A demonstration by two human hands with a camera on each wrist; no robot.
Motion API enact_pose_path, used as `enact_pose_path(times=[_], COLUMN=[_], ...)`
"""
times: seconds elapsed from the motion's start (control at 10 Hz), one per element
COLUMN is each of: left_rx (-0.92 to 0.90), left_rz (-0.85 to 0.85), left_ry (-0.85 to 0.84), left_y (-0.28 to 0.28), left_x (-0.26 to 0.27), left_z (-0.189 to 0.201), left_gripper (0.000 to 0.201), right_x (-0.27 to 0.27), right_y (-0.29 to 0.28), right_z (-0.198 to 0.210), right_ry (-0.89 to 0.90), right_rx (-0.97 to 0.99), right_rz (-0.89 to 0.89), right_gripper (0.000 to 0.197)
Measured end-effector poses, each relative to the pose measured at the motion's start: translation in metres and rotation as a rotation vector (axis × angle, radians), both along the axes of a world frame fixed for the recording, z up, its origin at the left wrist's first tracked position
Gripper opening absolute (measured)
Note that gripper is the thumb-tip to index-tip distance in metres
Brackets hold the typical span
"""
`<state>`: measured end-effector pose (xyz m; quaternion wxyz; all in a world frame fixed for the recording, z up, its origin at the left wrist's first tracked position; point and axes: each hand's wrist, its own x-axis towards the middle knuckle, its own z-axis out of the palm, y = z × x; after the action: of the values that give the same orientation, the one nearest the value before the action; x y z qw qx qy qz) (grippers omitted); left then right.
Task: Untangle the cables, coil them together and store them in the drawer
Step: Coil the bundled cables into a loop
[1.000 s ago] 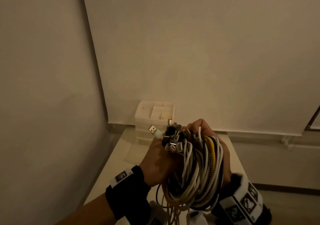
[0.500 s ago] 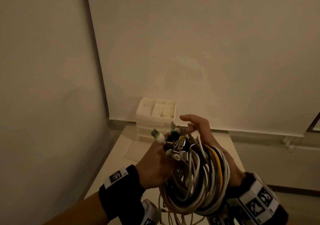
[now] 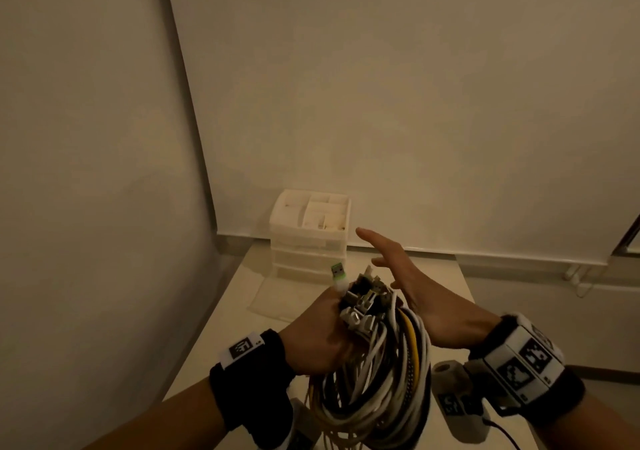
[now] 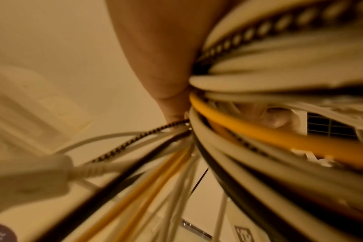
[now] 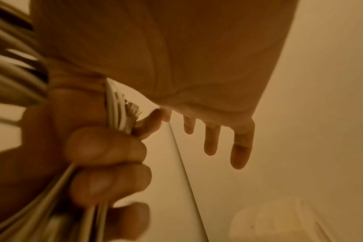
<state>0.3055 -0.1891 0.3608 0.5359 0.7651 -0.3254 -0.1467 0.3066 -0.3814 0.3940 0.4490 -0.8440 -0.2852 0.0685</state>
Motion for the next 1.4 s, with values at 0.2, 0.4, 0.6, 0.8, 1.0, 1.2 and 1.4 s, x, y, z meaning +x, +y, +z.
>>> enact_pose_path(times=[0.2, 0.4, 0.6, 0.8, 1.0, 1.2, 1.4], left_rx=[-0.135, -0.569, -0.599, -0.731, -0.673, -0.59, -0.586], left_rz=[0.001, 0.43, 0.53, 0.426, 0.523, 0.667, 0.741], left_ry=[-0.19, 0.042, 0.06, 0.219, 0.127, -0.011, -0.021], left_y=[-0.005, -0.01, -0.028, -0.03, -0.021, -0.015, -0.013], left_x=[0.008, 0.04, 0.048, 0.036, 0.036, 0.034, 0.034], left_z=[0.01, 0.04, 0.073, 0.084, 0.091, 0.092, 0.096], left_gripper=[0.006, 0.018, 0.012, 0.034, 0.023, 0.01, 0.009], right_x=[-0.002, -0.027, 0.0, 0.008, 0.0, -0.01, -0.031], right_y=[-0.017, -0.007, 0.047, 0.057, 0.081, 0.074, 0.07], right_z=[-0.005, -0.033, -0.019, -0.004, -0.012, 0.0, -0.011], right_ry=[0.046, 0.318, 0.145, -0.116, 0.13, 0.151, 0.066], right_rx=[-0.008, 0.596, 0.368, 0.282, 0.322, 0.233, 0.158], right_rz=[-0.116, -0.233, -0.305, -0.325, -0.412, -0.396, -0.451], right_gripper=[0.101, 0.08, 0.055, 0.044, 0.011, 0.018, 0.011])
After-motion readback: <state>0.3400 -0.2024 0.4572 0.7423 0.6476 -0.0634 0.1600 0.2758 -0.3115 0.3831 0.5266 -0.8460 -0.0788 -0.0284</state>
